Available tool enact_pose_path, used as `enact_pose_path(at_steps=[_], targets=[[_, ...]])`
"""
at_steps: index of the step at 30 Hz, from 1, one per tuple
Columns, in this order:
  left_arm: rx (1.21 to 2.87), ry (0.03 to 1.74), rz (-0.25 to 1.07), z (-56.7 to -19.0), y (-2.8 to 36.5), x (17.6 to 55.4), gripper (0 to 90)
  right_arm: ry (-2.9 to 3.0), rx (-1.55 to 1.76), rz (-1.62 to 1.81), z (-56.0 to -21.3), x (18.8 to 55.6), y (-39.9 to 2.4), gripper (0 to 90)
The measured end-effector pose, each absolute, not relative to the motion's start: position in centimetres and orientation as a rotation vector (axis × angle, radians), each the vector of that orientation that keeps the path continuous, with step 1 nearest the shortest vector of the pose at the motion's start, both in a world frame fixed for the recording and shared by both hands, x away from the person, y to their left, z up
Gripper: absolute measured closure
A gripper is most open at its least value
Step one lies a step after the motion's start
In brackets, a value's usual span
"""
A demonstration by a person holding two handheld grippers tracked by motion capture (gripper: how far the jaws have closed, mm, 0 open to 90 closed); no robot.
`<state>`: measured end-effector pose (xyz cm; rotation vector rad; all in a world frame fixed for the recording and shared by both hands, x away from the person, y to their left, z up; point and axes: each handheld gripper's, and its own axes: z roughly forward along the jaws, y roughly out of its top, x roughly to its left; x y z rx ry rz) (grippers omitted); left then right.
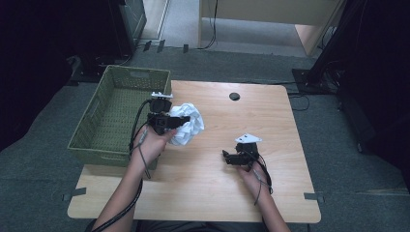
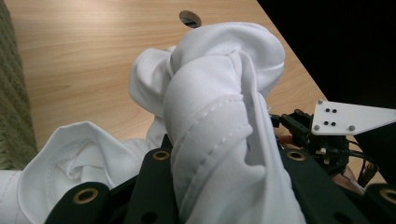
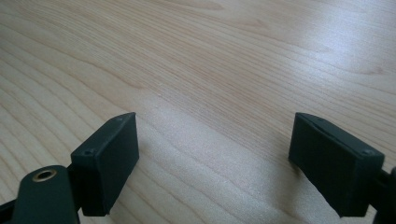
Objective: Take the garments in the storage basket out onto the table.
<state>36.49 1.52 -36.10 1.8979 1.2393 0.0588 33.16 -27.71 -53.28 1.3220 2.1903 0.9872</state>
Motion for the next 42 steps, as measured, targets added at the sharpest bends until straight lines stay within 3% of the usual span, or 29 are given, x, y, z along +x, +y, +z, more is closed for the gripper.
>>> enact_pose_path(at_steps=[42], targets=[[1.959, 1.17, 0.048, -43.0, -2.6, 35.1, 70.2, 2.19, 1.321, 0.988, -53.3, 33.2, -27.7, 16.1]])
